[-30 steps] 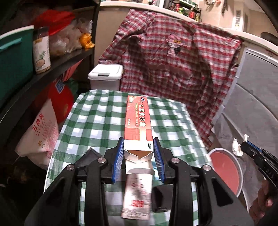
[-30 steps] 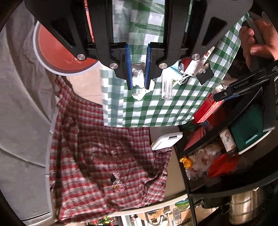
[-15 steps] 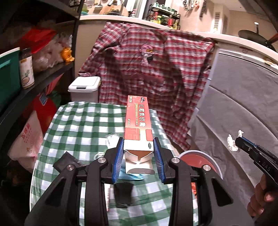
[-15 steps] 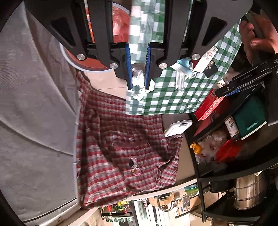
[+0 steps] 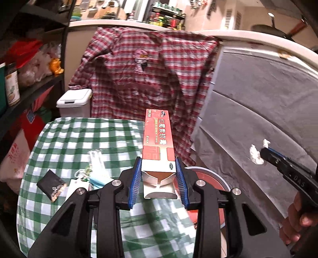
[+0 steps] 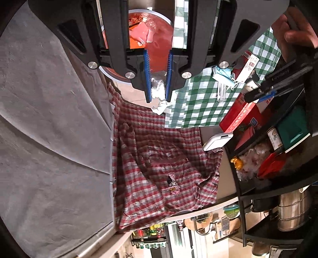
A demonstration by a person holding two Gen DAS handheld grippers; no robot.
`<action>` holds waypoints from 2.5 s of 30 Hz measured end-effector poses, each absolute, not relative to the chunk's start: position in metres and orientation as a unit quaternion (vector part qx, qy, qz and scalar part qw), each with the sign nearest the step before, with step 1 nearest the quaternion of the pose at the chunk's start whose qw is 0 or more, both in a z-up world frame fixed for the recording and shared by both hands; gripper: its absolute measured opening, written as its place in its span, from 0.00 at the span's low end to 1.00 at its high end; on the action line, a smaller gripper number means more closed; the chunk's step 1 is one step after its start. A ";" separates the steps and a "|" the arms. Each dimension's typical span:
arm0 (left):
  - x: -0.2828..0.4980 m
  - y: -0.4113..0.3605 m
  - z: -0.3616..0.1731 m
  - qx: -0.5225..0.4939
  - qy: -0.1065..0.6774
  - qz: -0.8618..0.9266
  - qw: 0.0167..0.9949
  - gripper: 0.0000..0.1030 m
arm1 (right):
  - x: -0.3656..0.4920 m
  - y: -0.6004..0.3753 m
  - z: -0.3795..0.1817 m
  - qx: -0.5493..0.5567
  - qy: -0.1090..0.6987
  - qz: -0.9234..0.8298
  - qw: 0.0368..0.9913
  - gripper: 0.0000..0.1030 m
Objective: Collect trash
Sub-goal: 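Carry the tissue ball and toothpaste box over the pink bin with both tools, then open both tools to drop the tissue ball and toothpaste box into the bin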
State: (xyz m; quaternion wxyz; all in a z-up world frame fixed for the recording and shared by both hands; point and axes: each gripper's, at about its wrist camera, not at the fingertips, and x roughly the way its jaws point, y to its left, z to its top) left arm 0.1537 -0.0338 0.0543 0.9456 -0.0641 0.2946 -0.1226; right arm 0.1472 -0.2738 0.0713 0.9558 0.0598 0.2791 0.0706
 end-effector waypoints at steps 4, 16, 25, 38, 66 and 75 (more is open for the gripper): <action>0.150 -0.057 0.051 -0.044 0.293 -0.144 0.944 0.33 | 0.150 -0.279 0.067 0.056 0.287 0.062 0.954 0.14; 0.157 -0.089 0.043 -0.035 0.299 -0.171 0.938 0.33 | 0.158 -0.290 0.057 0.056 0.299 0.042 0.952 0.14; 0.165 -0.110 0.035 -0.032 0.308 -0.185 0.933 0.33 | 0.165 -0.294 0.054 0.061 0.303 0.031 0.950 0.14; 0.175 -0.132 0.020 -0.024 0.323 -0.197 0.925 0.33 | 0.176 -0.299 0.048 0.066 0.313 0.023 0.947 0.14; 0.186 -0.147 0.006 -0.024 0.354 -0.220 0.909 0.53 | 0.189 -0.307 0.038 0.081 0.320 0.016 0.944 0.34; 0.185 -0.143 0.007 -0.026 0.351 -0.219 0.910 0.51 | 0.188 -0.307 0.041 0.085 0.319 0.018 0.944 0.34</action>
